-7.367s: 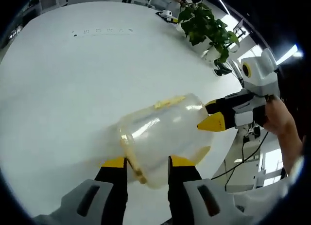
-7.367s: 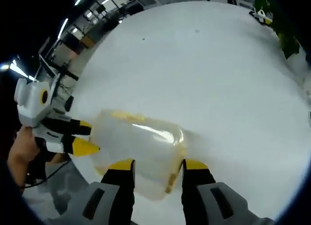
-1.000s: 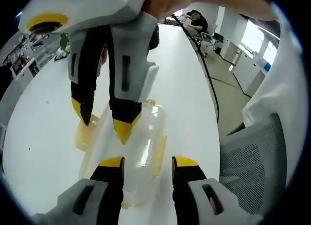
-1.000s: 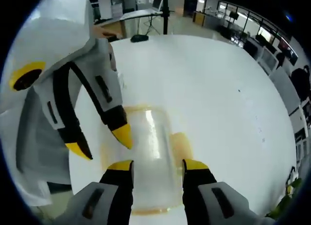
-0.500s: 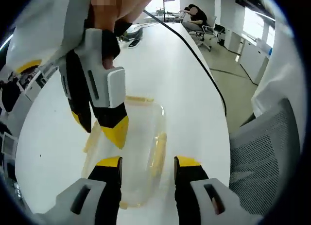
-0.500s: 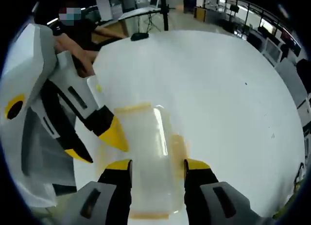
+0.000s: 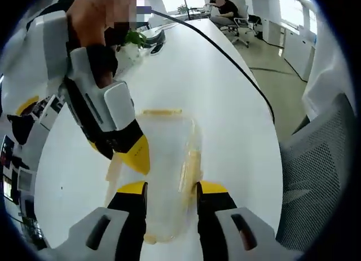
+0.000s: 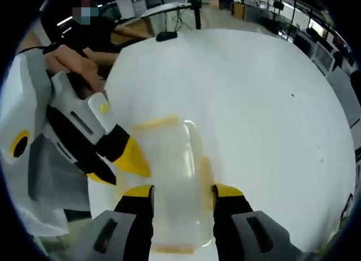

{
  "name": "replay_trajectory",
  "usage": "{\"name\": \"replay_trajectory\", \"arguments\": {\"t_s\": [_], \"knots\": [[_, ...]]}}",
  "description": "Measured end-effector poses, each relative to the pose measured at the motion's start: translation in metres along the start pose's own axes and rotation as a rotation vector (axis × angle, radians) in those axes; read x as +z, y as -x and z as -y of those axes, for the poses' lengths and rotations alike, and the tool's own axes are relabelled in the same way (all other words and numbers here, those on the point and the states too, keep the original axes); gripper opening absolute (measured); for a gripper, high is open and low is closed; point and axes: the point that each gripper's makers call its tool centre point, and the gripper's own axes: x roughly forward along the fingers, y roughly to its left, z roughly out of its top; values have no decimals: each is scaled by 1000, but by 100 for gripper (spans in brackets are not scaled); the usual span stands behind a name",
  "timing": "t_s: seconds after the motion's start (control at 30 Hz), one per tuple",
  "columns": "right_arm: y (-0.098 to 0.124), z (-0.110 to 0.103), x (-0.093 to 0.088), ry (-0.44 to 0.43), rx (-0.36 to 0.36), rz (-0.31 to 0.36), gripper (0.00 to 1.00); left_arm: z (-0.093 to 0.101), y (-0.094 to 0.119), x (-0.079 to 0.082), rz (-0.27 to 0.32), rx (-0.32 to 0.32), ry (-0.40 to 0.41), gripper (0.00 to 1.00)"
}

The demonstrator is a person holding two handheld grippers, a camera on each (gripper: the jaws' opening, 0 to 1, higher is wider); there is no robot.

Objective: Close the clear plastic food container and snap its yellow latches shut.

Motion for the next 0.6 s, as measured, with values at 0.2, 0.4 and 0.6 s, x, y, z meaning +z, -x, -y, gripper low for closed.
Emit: {"name": "replay_trajectory", "arguments": {"t_s": [0.2,0.4,0.6], "knots": [[-3,1,0,12,39,-58,40,0,-2,0,-22,21,-15,34],[-5,-2,0,34,67,-108,40,-2,-2,-1,-38,40,-14,32],[-7,-1,-1,37,100,-143,39,-2,-3,-1,-49,60,5,30]]}}
